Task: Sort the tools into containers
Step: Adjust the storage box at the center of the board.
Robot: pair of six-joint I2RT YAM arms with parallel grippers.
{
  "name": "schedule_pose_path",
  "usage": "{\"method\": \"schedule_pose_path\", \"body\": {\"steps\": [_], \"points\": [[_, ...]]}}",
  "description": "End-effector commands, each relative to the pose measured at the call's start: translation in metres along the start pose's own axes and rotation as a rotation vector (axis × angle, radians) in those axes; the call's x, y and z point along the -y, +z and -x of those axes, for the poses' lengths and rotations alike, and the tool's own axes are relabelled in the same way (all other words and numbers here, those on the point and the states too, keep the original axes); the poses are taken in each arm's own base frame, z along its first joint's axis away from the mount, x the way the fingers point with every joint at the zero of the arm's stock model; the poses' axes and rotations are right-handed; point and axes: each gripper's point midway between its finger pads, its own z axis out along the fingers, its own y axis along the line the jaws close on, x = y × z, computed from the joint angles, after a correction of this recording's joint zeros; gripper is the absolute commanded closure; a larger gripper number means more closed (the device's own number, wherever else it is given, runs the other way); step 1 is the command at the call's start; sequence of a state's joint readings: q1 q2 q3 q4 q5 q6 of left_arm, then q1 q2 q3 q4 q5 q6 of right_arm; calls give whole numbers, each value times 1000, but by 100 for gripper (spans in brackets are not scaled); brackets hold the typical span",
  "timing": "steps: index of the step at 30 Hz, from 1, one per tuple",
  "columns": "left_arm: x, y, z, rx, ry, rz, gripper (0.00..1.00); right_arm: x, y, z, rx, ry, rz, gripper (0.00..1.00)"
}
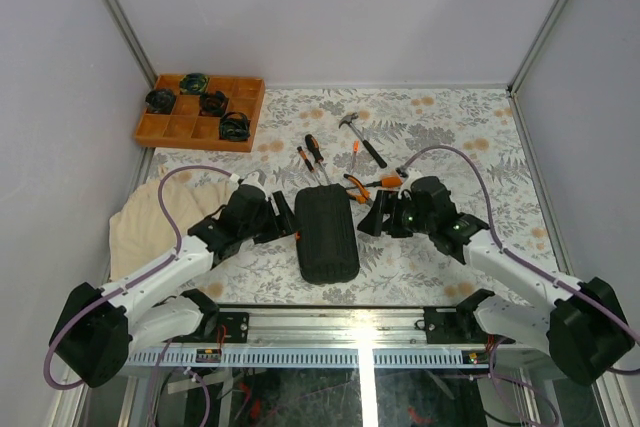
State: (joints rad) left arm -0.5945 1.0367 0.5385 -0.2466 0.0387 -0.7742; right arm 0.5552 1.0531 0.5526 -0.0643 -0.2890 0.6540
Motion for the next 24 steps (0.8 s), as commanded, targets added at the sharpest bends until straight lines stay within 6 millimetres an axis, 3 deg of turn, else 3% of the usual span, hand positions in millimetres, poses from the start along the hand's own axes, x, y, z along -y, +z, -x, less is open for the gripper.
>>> {"method": "schedule_pose_path", "body": {"steps": [1, 6, 14, 17, 24], "points": [[11, 3, 8, 39, 8, -67, 34, -33, 11, 26, 81, -36, 72, 21], [8, 7, 2, 26, 2, -68, 42, -46, 31, 18, 48, -55, 70, 21], [23, 15, -12, -56, 18, -157, 39, -28, 59, 10, 24, -68, -58, 22], [26, 18, -19, -78, 23, -168, 38, -9, 58, 7, 20, -59, -152, 25], [44, 25, -34, -116, 22, -217, 39, 14, 48, 1, 22, -64, -254, 26]]}}
